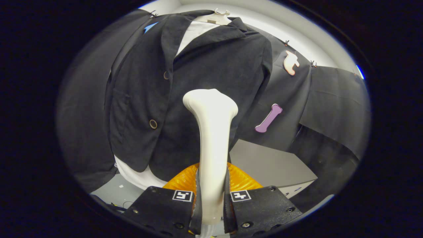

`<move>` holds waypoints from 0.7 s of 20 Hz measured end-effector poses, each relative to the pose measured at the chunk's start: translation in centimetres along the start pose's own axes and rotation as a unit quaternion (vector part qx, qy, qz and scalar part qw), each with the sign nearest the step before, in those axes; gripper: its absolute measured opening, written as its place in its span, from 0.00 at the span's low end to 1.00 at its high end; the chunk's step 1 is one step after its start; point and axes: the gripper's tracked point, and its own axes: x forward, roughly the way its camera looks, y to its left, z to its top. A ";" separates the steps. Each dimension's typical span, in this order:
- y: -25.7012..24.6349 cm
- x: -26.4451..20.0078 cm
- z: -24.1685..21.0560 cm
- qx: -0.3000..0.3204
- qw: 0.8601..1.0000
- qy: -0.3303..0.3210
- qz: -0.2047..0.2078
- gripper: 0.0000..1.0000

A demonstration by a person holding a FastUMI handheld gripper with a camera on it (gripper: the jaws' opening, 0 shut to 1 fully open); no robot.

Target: Iron the clothes twice with a garment steamer, once on the left side and once on the right side.

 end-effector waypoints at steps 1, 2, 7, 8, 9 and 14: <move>0.2 0.0 -0.7 -0.001 1.000 0.004 0.001 0.28; 0.4 0.0 -1.4 -0.003 1.000 0.007 0.002 0.28; 0.8 0.2 -3.6 -0.009 1.000 0.018 0.000 0.29; 1.0 0.3 -4.1 -0.011 1.000 0.020 0.001 0.29; 1.2 0.3 -4.5 -0.013 1.000 0.023 0.002 0.29; 2.2 0.5 -5.9 -0.027 0.999 0.030 0.007 0.29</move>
